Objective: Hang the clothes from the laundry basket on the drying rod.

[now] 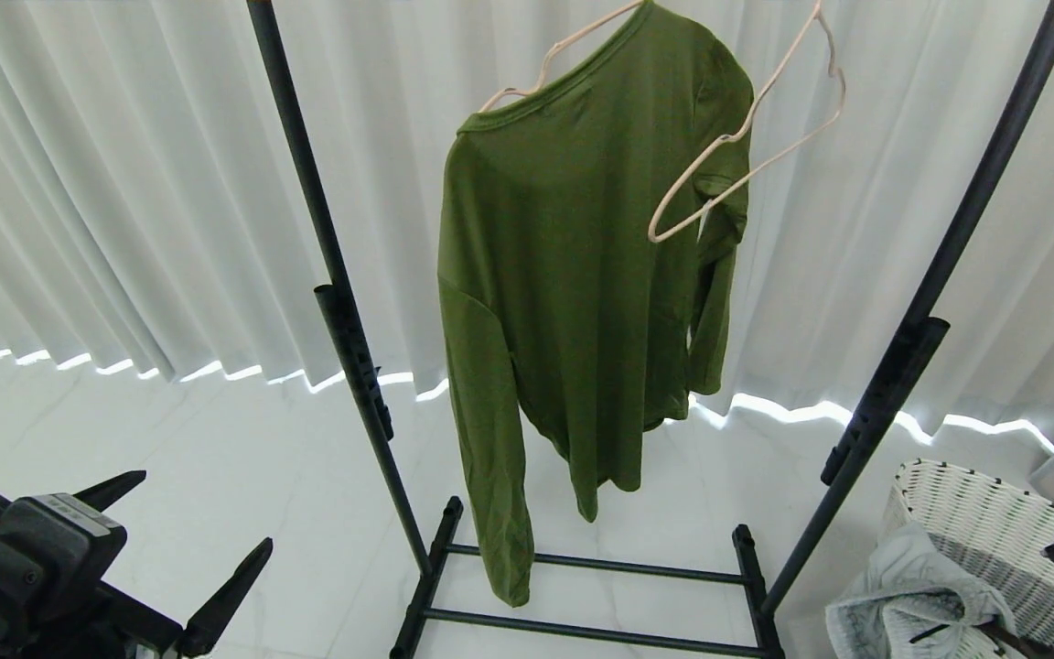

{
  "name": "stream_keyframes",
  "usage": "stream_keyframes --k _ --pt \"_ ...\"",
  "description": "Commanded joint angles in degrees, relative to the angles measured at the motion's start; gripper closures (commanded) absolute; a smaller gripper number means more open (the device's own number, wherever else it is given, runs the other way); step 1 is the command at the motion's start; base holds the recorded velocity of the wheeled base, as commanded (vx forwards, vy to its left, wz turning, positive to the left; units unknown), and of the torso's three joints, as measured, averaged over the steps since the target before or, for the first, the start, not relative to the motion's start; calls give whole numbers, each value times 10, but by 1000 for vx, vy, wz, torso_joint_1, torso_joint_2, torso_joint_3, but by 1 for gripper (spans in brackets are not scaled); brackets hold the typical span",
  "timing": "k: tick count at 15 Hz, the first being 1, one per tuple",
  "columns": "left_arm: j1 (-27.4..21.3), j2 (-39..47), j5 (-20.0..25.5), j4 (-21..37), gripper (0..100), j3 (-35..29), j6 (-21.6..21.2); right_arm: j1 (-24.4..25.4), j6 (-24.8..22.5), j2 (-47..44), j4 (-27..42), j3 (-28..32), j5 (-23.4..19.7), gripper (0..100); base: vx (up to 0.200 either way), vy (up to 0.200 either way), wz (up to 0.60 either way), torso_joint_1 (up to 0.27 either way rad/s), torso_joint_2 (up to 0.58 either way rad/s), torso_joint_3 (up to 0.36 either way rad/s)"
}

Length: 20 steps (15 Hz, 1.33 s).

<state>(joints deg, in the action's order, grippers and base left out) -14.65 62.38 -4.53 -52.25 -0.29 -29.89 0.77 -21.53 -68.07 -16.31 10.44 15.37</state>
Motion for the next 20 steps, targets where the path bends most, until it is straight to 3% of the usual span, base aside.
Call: stream_keyframes --k 1,5,9,15,16,17,20 --pt "0 2 0 0 0 -1 0 0 31 -87 -54 -35 0 0 0 0 0 0 0 0" --pt "0 4 -1 0 0 -1 -6 0 82 -259 -227 -46 1 0 0 0 0 0 0 0" --pt "0 4 -2 0 0 0 -19 -2 92 -374 -364 -42 6 0 0 0 0 0 0 0" --pt "-8 13 -3 0 0 1 -20 -25 93 -412 -386 -16 12 0 0 0 0 0 0 0" --pt "-10 13 -3 0 0 1 -20 -33 93 -419 -385 -7 33 0 0 0 0 0 0 0" --pt "-10 13 -3 0 0 1 -20 -36 95 -427 -388 -4 42 100 0 0 0 0 0 0" --pt "-10 13 -3 0 0 2 -19 -33 100 -426 -397 -4 50 100 0 0 0 0 0 0"
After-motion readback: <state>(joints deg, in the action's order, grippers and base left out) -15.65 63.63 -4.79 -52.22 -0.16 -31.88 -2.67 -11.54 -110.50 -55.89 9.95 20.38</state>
